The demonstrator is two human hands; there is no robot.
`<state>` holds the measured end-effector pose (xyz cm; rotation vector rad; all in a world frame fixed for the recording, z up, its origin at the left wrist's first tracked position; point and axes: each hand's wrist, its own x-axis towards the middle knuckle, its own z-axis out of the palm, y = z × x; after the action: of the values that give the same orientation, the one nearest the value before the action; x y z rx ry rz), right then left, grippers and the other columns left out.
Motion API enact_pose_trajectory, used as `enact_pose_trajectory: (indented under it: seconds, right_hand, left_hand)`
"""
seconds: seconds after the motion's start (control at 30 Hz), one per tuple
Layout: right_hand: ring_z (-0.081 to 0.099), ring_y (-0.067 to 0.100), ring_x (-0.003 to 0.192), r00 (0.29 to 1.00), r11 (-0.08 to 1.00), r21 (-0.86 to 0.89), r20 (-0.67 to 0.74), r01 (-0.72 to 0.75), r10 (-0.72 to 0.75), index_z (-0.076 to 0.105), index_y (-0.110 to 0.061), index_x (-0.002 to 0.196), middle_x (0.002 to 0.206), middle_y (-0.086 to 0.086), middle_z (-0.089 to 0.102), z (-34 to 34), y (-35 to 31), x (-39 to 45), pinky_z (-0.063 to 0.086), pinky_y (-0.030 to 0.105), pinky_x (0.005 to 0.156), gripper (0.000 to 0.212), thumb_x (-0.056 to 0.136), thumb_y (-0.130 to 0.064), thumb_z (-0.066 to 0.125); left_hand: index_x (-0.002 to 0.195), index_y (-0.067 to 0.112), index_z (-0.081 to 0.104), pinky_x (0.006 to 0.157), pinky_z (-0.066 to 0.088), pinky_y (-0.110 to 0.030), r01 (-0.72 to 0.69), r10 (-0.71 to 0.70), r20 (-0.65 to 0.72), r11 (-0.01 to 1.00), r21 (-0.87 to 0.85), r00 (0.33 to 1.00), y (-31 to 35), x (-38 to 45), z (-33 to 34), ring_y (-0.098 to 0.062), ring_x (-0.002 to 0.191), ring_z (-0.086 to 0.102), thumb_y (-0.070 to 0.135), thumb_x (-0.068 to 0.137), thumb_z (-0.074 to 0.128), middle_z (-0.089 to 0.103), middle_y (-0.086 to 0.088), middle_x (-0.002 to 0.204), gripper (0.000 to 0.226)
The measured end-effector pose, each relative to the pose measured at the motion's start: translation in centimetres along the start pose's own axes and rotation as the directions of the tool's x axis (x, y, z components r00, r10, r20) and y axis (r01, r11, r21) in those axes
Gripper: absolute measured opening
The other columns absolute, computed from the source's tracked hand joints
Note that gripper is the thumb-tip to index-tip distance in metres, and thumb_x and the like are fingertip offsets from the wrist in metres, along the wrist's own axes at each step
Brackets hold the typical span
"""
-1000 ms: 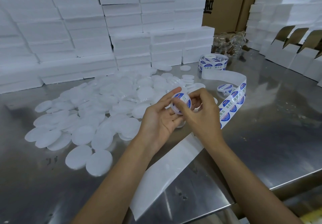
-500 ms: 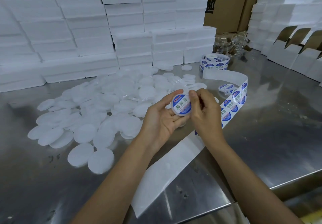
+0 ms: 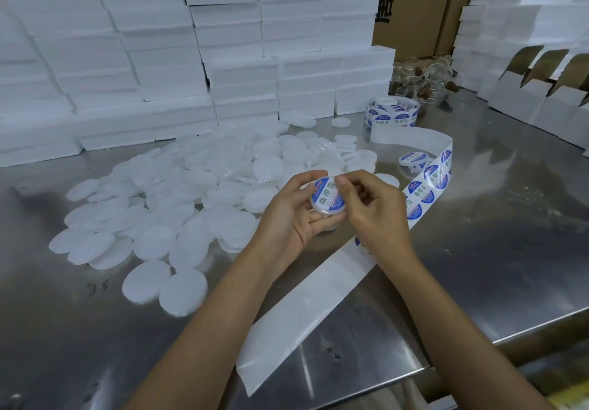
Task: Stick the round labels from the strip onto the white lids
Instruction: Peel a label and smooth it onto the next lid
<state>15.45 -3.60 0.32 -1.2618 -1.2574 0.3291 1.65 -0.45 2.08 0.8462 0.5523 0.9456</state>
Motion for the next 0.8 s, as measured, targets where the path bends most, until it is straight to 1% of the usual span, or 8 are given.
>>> enact_pose_trajectory:
  seconds: [0.1, 0.2, 0.27, 0.4, 0.53, 0.6, 0.7, 0.8]
  right_hand:
    - [0.067, 0.01, 0.077, 1.0, 1.0, 0.004, 0.004, -0.016, 0.016, 0.073, -0.012, 0.093, 0.079, -0.006, 0.072, -0.18, 0.08, 0.12, 0.054, 0.027, 0.066, 0.017, 0.099, -0.019, 0.059]
    - [0.061, 0.007, 0.068, 0.997, 0.999, 0.044, 0.075, -0.026, 0.023, 0.072, -0.027, 0.094, 0.075, -0.01, 0.068, 0.03, -0.07, -0.04, 0.05, 0.02, 0.063, 0.005, 0.094, -0.026, 0.067]
    - [0.053, 0.011, 0.064, 0.989, 1.0, 0.007, 0.145, -0.012, 0.011, 0.07, -0.034, 0.1, 0.074, -0.007, 0.063, 0.23, -0.16, -0.37, 0.046, 0.021, 0.062, 0.017, 0.086, -0.025, 0.076]
    - [0.045, 0.012, 0.058, 0.977, 1.0, 0.002, 0.215, 0.004, -0.004, 0.069, -0.025, 0.116, 0.065, -0.002, 0.053, 0.39, -0.1, -0.58, 0.041, 0.025, 0.06, 0.031, 0.086, -0.021, 0.077]
    - [0.046, 0.013, 0.057, 0.971, 0.999, 0.039, 0.24, -0.024, 0.014, 0.069, -0.023, 0.118, 0.058, 0.005, 0.051, 0.41, 0.04, -0.78, 0.04, 0.029, 0.059, 0.029, 0.089, -0.019, 0.073]
    - [0.049, 0.017, 0.059, 0.97, 0.996, 0.065, 0.242, -0.054, 0.037, 0.069, -0.024, 0.116, 0.059, 0.009, 0.052, 0.42, 0.04, -0.83, 0.043, 0.032, 0.061, 0.026, 0.091, -0.016, 0.071]
    - [0.049, 0.017, 0.061, 0.98, 0.991, 0.103, 0.19, -0.086, 0.065, 0.068, -0.032, 0.11, 0.061, 0.01, 0.048, 0.16, 0.17, -0.55, 0.043, 0.031, 0.064, 0.028, 0.093, -0.01, 0.068]
    - [0.049, 0.019, 0.064, 0.984, 0.987, 0.128, 0.161, -0.097, 0.076, 0.067, -0.039, 0.104, 0.064, 0.012, 0.046, -0.17, 0.31, -0.4, 0.044, 0.03, 0.066, 0.034, 0.094, -0.007, 0.065]
  left_hand:
    - [0.115, 0.007, 0.063, 0.073, 0.063, -0.038, -0.026, 0.032, -0.039, 0.991, 0.13, 0.999, -0.03, 0.25, 0.03, -0.031, 0.093, 0.076, 0.007, 0.107, 0.042, 0.076, -0.013, 0.1, 0.023]
    - [0.117, 0.009, 0.065, 0.075, 0.063, -0.038, -0.082, 0.103, -0.072, 0.964, 0.253, 0.992, 0.14, 0.22, -0.16, -0.03, 0.094, 0.076, 0.009, 0.108, 0.042, 0.076, -0.014, 0.102, 0.025]
    - [0.116, 0.011, 0.068, 0.076, 0.063, -0.039, -0.131, 0.178, -0.098, 0.923, 0.362, 0.979, 0.12, 0.16, -0.44, -0.033, 0.095, 0.075, 0.012, 0.106, 0.051, 0.076, -0.016, 0.102, 0.02]
    - [0.103, 0.012, 0.068, 0.056, 0.06, -0.031, -0.182, 0.271, -0.135, 0.869, 0.46, 0.953, 0.22, -0.16, -0.78, -0.032, 0.076, 0.076, 0.019, 0.096, 0.068, 0.077, -0.011, 0.084, 0.009]
    - [0.094, 0.008, 0.064, 0.045, 0.056, -0.029, -0.192, 0.314, -0.159, 0.835, 0.515, 0.936, 0.34, -0.17, -0.58, -0.032, 0.056, 0.072, 0.031, 0.097, 0.068, 0.076, -0.01, 0.074, 0.024]
    - [0.099, 0.005, 0.065, 0.047, 0.057, -0.028, -0.164, 0.284, -0.165, 0.844, 0.511, 0.945, 0.3, -0.1, -0.54, -0.032, 0.058, 0.073, 0.031, 0.099, 0.065, 0.076, -0.012, 0.077, 0.026]
    - [0.113, 0.009, 0.066, 0.061, 0.061, -0.031, -0.105, 0.176, -0.123, 0.891, 0.442, 0.977, 0.04, -0.04, -0.38, -0.033, 0.076, 0.076, 0.017, 0.103, 0.058, 0.076, -0.018, 0.097, 0.015]
    - [0.121, 0.009, 0.064, 0.074, 0.063, -0.037, -0.07, 0.11, -0.08, 0.915, 0.397, 0.991, -0.12, 0.13, -0.25, -0.034, 0.09, 0.076, 0.004, 0.105, 0.048, 0.073, -0.02, 0.111, 0.023]
